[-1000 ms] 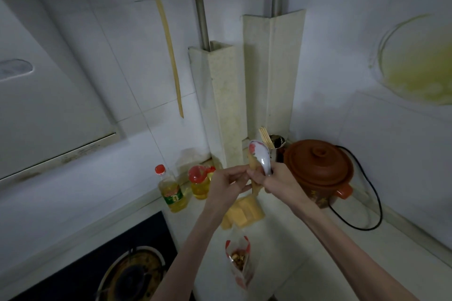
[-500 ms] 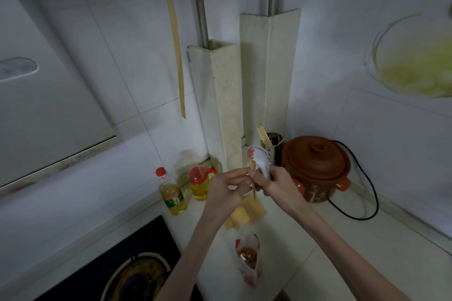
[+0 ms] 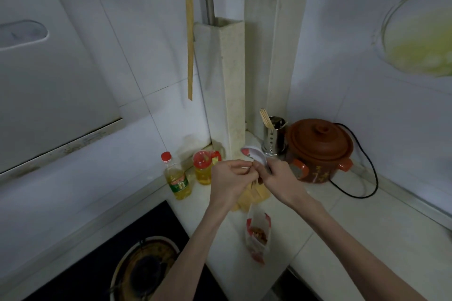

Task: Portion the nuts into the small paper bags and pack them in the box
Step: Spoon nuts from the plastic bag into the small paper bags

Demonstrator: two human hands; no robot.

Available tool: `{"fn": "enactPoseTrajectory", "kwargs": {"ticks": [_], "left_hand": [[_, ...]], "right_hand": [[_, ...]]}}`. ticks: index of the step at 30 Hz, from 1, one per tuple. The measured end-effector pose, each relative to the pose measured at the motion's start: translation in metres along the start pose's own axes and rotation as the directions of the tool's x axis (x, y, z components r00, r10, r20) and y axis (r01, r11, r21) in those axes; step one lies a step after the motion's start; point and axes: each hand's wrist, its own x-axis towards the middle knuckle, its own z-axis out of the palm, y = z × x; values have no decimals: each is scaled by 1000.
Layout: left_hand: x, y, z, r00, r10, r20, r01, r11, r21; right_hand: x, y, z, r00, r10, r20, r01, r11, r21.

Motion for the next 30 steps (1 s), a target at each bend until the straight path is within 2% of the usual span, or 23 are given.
{"fn": "enactPoseTrajectory", "kwargs": {"ticks": [3,6,11,15,20,24,26,30], "left_hand": [[1,-6,-6,999,-39,-14,39,999,35],[-1,-14,-10,997,-82,-3,83,995,61],[2,-22,-16,991,-122,47,114,984,139],[3,-20,-18,986,-23,163,-21,965,261],[8,-20,-15,959,3,284,-111,925,363],[7,-24,-13,944,-28,330,-101,925,366],[5,-29,-10,951,-42,308,-87,915,393],[1,-39,-2,957,-55,284,-80,894,442]], "right_hand": [[1,-1,5,998,-48,34,52,990,-131],[1,2,15,997,-67,37,73,981,-182],[3,8,22,994,11,112,3,993,-122],[7,7,15,985,-3,172,16,997,-74],[7,8,6,981,-49,188,40,998,50],[0,18,9,980,0,197,-41,977,207],[-2,23,13,981,10,191,-49,978,201],[-4,35,17,985,-9,173,2,999,41]]}}
